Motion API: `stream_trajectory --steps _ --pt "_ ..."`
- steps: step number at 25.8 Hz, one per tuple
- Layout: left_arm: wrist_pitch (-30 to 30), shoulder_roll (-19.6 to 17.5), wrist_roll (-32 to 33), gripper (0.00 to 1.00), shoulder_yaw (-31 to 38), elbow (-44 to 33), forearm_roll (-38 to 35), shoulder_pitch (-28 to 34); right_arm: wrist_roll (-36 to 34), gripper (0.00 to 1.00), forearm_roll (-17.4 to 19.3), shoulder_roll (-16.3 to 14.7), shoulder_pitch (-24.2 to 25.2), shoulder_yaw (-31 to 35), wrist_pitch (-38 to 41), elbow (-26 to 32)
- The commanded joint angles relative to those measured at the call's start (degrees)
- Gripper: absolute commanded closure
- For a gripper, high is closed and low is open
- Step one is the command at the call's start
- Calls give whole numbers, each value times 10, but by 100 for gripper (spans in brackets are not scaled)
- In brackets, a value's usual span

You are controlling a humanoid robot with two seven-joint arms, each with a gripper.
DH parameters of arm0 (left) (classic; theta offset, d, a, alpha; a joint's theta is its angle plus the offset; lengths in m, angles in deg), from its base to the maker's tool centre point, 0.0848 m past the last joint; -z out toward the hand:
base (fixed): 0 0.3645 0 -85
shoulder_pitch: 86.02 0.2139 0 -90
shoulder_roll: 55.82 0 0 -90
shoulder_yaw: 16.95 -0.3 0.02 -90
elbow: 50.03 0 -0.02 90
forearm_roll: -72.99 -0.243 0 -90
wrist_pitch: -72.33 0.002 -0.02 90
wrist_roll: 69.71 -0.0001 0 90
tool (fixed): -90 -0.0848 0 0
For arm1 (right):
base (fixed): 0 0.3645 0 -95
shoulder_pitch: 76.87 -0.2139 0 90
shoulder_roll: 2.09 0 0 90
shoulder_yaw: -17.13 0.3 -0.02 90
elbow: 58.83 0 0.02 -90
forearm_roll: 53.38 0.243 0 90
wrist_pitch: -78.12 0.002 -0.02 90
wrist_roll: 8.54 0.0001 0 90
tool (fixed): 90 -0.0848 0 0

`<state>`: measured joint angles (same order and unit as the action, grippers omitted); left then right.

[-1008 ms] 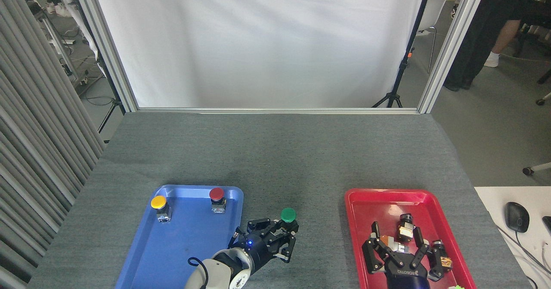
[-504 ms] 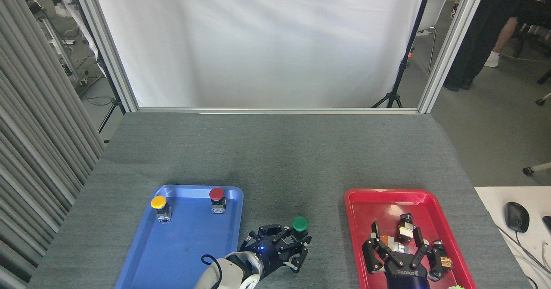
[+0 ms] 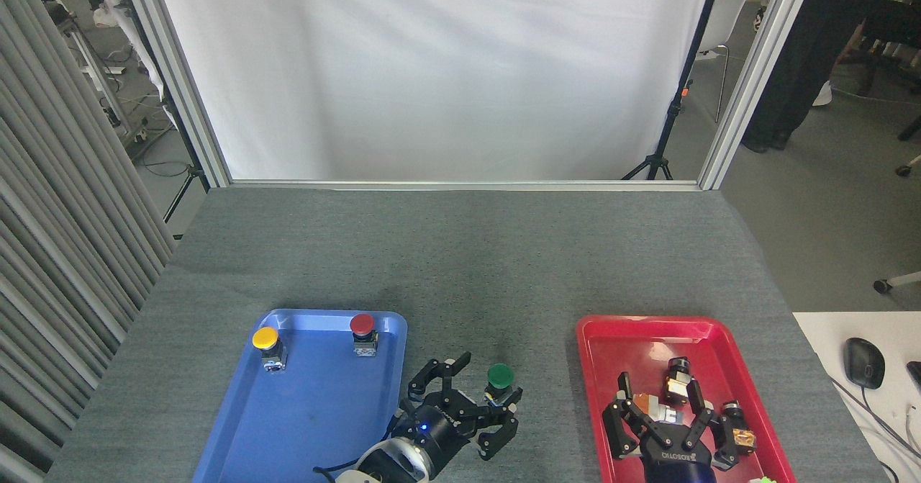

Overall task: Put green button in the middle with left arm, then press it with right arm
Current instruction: 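Release the green button and withdraw the left gripper to the blue tray, then move the right gripper over the green button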

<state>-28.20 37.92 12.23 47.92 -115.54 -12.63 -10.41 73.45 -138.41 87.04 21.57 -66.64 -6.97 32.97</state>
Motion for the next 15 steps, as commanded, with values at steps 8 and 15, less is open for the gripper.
stream_trajectory --steps 8,15 --pt "282 -101 -61 0 63 -190 34 159 1 0 -1 1 1 0 9 -6" --pt "273 -116 2 0 91 -222 65 161 28 0 -2 3 0 -3 5 -11"
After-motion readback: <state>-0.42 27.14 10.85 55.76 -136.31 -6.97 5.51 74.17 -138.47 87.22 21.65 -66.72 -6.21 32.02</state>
